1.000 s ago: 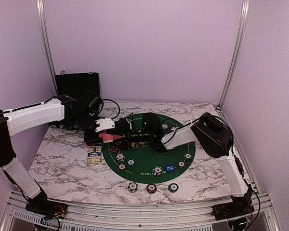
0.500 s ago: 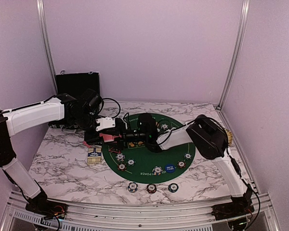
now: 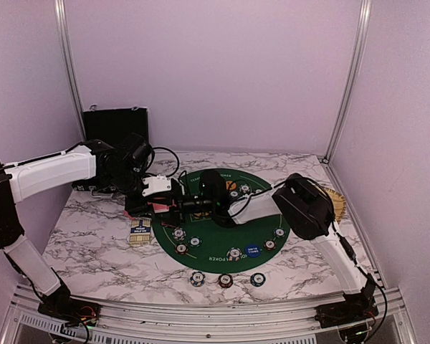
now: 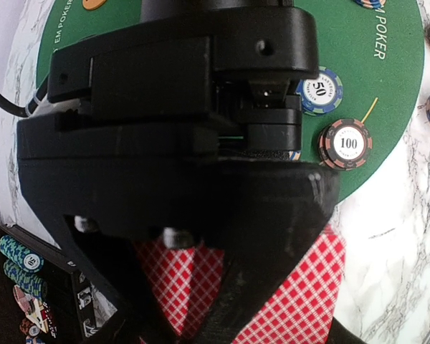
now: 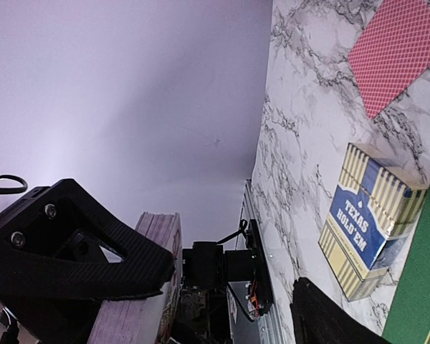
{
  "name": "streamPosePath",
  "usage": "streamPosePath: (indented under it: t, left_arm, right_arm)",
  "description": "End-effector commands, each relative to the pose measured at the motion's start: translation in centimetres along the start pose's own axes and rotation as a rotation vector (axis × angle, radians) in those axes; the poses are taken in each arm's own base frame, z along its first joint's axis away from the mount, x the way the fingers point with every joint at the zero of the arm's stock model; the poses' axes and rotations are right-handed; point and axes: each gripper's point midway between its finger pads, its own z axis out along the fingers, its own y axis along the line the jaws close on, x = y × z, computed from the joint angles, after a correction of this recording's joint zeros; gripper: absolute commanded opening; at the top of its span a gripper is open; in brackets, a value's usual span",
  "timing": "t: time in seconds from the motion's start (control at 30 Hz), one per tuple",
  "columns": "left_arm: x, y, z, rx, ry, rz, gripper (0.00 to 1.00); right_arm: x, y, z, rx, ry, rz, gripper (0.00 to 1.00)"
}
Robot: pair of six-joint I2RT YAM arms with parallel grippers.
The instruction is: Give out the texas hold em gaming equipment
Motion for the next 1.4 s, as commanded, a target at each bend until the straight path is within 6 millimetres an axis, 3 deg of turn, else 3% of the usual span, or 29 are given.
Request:
streamPosePath:
  t: [0.0,0.67,0.93,1.37]
  left_arm:
    - [-0.5,-0.1,-0.6,-0.002,-0.015,0.003,0.12]
    - [0.4,0.0,-0.2,-0.011,0.02,0.013,0.11]
    - [0.7,0.0,0.3,-0.007,0.034,0.013,0.1]
    - [0.9,0.0,0.5,-0.005,0.044,0.011,0.1]
  right_arm:
    - [-0.8,-0.6,-0.5,0.054,-0.031,-0.01,0.73]
    - [-1.0,0.0,-4.3,0.084,-0.084,-0.034,0.55]
    - [-0.7,2.0,-4.9,0.057,-0.083,-0.061,0.49]
    - [0.2,4.8,-5.5,-0.002,-0.078,-0.08,0.52]
